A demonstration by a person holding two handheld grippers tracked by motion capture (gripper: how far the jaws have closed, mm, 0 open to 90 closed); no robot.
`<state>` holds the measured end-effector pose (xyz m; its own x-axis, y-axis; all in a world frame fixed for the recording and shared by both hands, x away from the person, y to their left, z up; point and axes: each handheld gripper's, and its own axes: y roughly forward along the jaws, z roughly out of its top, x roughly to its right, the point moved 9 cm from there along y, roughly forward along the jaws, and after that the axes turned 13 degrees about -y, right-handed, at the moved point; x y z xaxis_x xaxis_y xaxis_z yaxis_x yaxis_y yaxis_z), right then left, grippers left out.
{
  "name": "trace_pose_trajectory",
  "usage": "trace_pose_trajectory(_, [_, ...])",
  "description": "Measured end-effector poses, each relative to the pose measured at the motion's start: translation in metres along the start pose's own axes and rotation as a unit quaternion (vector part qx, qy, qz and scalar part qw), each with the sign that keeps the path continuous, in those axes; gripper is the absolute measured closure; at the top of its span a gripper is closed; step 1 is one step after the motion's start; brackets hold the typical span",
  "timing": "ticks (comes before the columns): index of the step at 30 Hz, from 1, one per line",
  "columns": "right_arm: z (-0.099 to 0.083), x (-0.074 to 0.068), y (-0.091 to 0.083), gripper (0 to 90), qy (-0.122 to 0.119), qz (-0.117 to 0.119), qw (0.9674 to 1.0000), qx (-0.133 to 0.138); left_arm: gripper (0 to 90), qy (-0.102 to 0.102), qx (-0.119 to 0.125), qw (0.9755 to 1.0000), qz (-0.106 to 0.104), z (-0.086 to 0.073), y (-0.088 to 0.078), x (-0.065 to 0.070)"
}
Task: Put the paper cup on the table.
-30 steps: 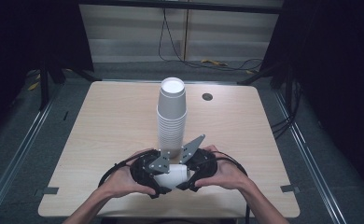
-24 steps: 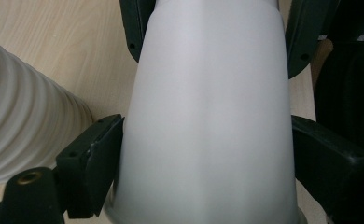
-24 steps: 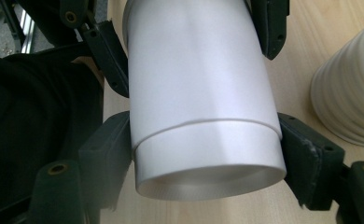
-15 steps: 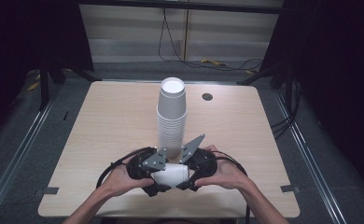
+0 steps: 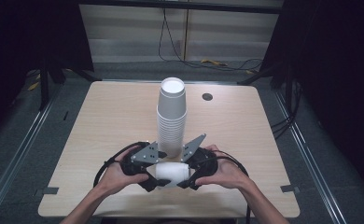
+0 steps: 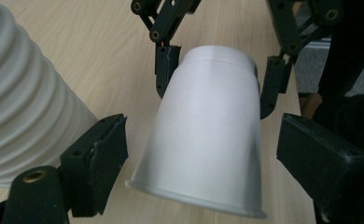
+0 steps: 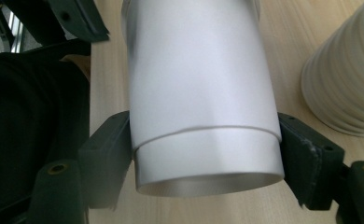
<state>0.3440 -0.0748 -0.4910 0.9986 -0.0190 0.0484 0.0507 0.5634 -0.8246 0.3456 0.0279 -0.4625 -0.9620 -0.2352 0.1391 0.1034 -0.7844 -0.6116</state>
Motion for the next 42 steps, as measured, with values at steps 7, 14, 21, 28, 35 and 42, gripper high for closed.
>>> trace_pose_trajectory(7, [-0.007,0.002,-0.007,25.0,0.013,-0.012,0.9998,0.012,15.7,-0.037,0.05,0.998,0.004,0.002,-0.013,-0.01])
trace_pose_trajectory(14, [-0.018,0.008,-0.012,24.7,0.038,-0.028,0.9984,0.032,15.5,-0.063,0.09,0.9939,0.009,0.0,-0.019,-0.017])
trace_pose_trajectory(21, [-0.014,0.012,-0.023,24.6,0.046,-0.04,0.9943,0.088,15.6,-0.079,0.12,0.9897,0.001,0.003,-0.024,-0.018])
trace_pose_trajectory(28, [-0.018,0.012,-0.02,24.5,0.054,-0.041,0.9908,0.117,15.5,-0.085,0.14,0.9865,-0.004,0.003,-0.025,-0.02])
trace_pose_trajectory(35, [-0.016,0.013,-0.026,24.6,0.067,-0.045,0.984,0.159,15.5,-0.1,0.162,0.9817,-0.001,0.005,-0.032,-0.023])
trace_pose_trajectory(42, [-0.013,0.018,-0.032,24.6,0.068,-0.074,0.9718,0.213,15.5,-0.102,0.174,0.9794,-0.006,0.007,-0.034,-0.022])
